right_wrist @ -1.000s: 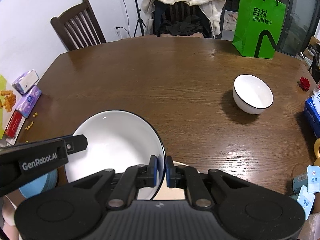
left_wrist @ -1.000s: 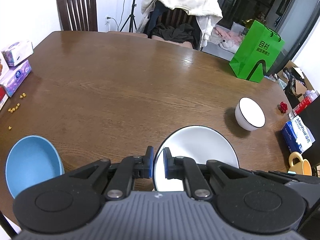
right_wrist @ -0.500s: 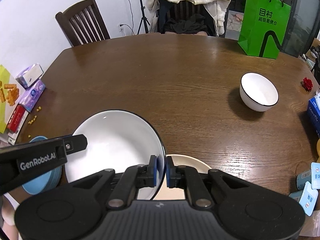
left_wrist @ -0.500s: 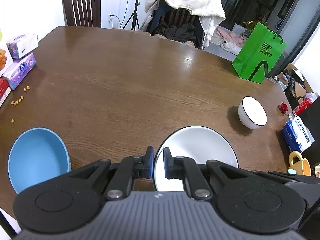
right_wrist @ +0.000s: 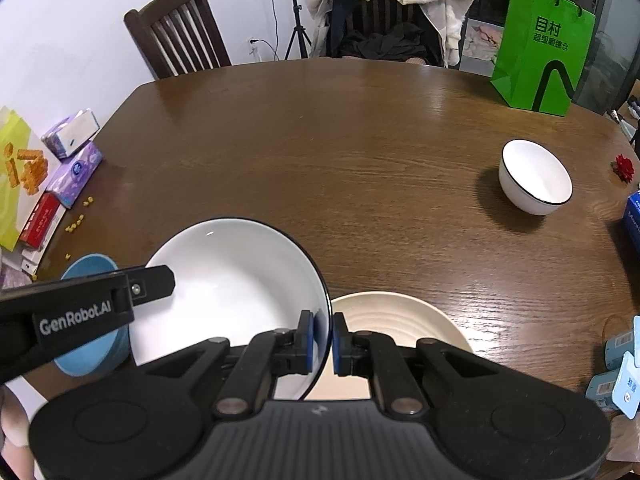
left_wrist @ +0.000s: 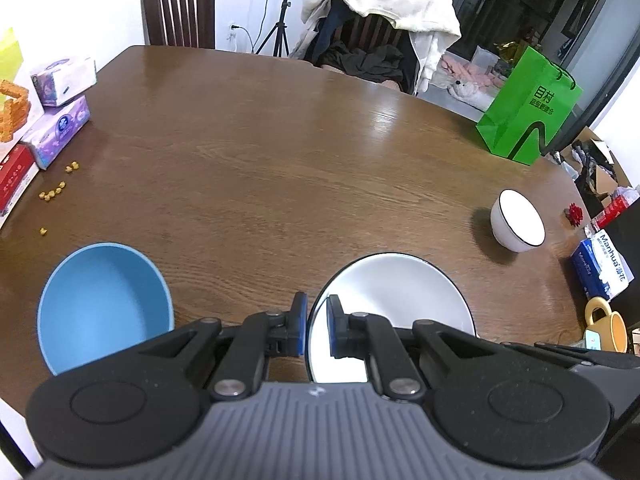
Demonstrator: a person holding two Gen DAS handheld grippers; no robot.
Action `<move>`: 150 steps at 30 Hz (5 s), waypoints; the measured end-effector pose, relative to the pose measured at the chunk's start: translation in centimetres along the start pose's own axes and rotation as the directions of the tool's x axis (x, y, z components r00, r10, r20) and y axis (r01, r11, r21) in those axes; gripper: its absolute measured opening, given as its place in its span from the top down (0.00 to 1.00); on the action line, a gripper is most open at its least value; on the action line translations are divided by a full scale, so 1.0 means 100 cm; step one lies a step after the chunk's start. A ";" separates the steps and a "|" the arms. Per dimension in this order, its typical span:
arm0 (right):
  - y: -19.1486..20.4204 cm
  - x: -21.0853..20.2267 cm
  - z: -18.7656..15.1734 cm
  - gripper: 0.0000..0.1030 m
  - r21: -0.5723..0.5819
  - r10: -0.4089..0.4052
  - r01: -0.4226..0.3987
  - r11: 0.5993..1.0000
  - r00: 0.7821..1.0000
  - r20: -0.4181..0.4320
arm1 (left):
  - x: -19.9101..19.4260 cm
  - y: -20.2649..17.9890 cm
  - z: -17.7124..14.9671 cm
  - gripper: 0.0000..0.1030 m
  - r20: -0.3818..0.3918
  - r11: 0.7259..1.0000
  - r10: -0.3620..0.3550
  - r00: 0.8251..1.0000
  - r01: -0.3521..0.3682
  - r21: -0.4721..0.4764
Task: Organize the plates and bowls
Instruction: 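Carry the white bowl with both grippers toward the blue bowl, then lower the white bowl with both grippers into the blue bowl, then set the white bowl down inside the blue bowl with both grippers, then open both grippers to release the white bowl's rim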
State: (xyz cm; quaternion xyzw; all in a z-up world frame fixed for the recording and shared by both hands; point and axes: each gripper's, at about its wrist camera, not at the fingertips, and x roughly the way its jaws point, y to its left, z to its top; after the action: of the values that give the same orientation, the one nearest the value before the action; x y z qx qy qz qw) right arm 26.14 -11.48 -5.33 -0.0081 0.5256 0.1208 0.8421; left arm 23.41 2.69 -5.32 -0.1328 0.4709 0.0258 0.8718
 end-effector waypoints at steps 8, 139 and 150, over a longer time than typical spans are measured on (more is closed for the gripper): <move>0.016 -0.002 -0.004 0.91 -0.015 0.017 -0.017 1.000 1.000 -0.004 | -0.009 0.016 -0.005 0.90 0.001 1.000 0.014 1.000 -0.014 -0.014; 0.220 0.084 0.007 0.73 -0.252 0.118 -0.144 0.957 0.986 -0.115 | 0.022 0.232 0.007 0.63 -0.098 0.999 0.045 0.994 -0.045 0.004; 0.184 0.039 0.006 0.19 -0.191 0.107 -0.096 0.977 0.993 0.050 | -0.005 0.225 0.001 0.05 0.007 0.999 0.029 1.000 -0.030 0.017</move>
State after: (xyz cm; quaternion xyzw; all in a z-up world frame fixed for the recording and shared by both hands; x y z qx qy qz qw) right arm 24.45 7.22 -6.46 -0.0573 0.4860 0.2131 0.8457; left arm 19.36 24.43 -9.53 -0.1184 0.4700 0.0351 0.8740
